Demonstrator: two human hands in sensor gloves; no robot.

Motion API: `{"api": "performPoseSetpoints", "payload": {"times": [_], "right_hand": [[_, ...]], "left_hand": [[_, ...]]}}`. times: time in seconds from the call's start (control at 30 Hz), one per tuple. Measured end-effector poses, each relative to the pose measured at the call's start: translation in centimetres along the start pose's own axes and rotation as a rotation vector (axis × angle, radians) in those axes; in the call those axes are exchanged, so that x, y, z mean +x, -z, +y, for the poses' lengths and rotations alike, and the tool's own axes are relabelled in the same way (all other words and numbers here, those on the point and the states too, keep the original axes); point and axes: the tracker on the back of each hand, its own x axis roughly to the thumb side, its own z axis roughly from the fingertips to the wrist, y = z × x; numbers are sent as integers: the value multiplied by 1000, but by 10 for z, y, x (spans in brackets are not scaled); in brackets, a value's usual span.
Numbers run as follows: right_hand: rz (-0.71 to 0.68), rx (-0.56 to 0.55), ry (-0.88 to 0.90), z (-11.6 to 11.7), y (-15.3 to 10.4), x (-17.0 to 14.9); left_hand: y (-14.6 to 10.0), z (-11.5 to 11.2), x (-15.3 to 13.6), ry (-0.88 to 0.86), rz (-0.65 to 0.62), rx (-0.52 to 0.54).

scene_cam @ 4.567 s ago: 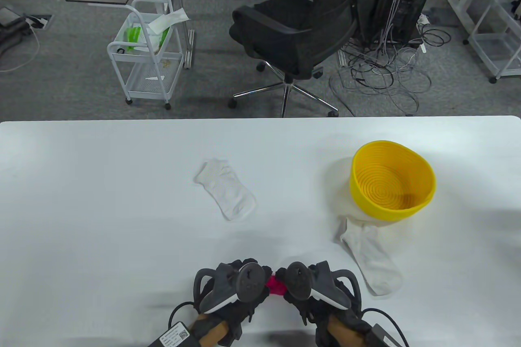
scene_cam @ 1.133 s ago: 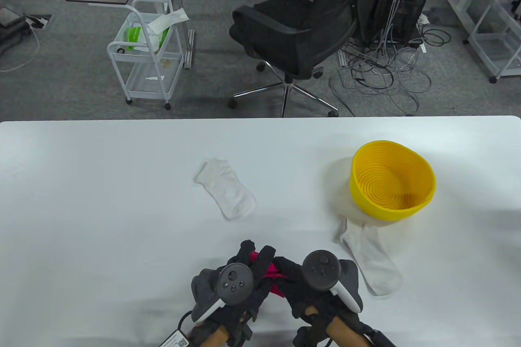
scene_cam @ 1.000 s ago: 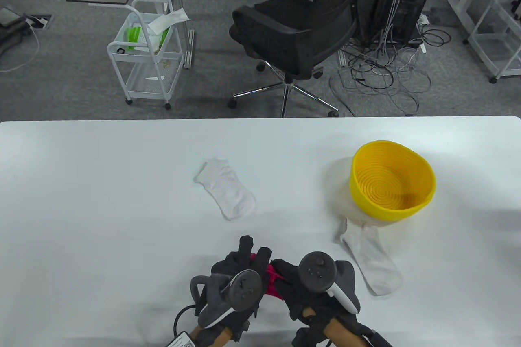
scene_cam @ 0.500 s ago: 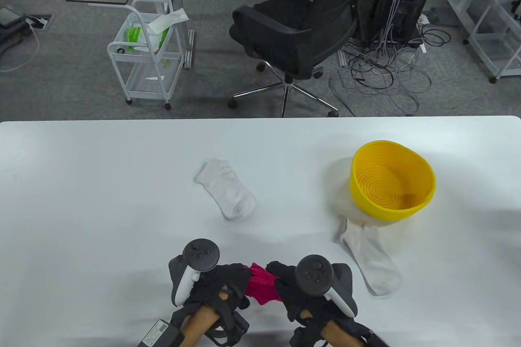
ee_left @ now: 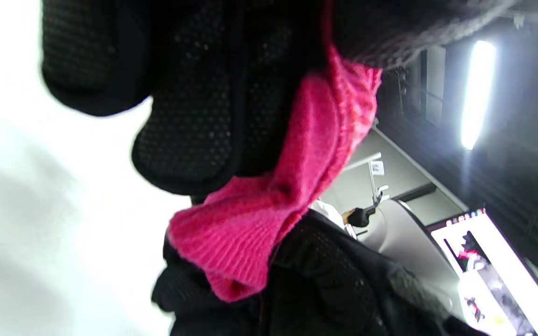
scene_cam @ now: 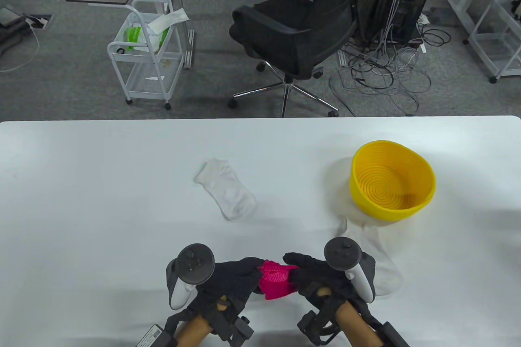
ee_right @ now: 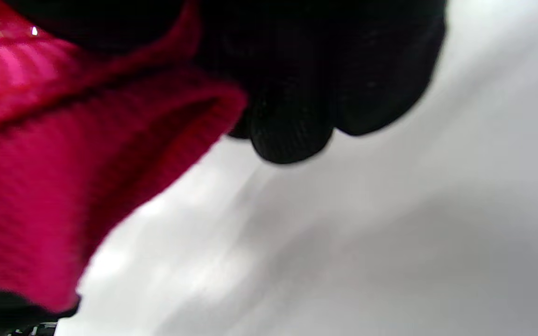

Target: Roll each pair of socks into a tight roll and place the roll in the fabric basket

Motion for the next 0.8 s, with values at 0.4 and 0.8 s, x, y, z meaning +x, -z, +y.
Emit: {"api": "performPoseSetpoints", "payload": {"times": [0.4, 0.8], "right_hand": [[-188, 97, 286, -16, -10, 10], [-346, 425, 167, 3, -15, 25]], "left_hand": [[5, 0, -28, -48, 170, 41], [5, 10, -44, -566, 211, 19]]}}
